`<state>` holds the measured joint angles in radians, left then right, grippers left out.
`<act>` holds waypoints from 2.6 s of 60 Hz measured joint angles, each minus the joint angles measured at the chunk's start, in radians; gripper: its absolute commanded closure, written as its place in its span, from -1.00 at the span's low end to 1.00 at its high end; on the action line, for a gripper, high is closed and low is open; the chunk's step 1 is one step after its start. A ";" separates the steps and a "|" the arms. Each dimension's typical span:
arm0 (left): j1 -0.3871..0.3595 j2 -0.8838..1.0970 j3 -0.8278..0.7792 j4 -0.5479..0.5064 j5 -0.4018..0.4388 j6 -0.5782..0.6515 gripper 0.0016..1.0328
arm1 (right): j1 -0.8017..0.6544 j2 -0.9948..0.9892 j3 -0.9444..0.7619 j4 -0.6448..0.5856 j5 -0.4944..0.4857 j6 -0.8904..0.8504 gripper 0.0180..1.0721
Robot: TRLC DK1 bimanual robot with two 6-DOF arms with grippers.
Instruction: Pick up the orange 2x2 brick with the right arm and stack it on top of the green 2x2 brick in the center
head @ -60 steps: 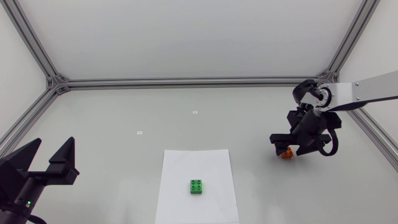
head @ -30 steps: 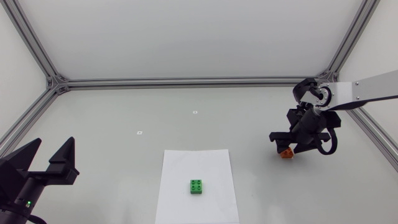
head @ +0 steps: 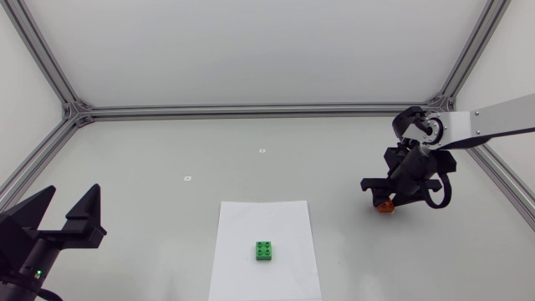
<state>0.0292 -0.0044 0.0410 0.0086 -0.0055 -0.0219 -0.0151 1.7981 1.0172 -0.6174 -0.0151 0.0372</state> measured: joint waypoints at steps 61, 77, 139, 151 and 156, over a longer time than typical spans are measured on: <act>0.000 0.000 0.000 0.000 0.000 0.000 -0.92 | 0.000 -0.026 -0.013 0.016 -0.007 -0.003 0.31; 0.000 0.000 0.000 0.000 0.000 0.000 -0.92 | 0.060 -0.157 -0.023 -0.035 -0.010 -0.069 0.32; 0.000 0.000 0.000 0.000 0.000 0.000 -0.92 | 0.802 -0.317 -0.069 -0.190 0.015 -0.539 0.30; 0.000 0.000 0.000 0.000 0.000 0.000 -0.92 | 0.848 -0.255 -0.020 -0.195 -0.009 -0.616 0.30; 0.000 0.000 0.000 0.000 0.000 0.000 -0.92 | 0.862 -0.230 0.009 -0.198 -0.017 -0.637 0.30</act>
<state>0.0292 -0.0044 0.0410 0.0090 -0.0055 -0.0223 0.8471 1.5677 1.0264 -0.8154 -0.0319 -0.6003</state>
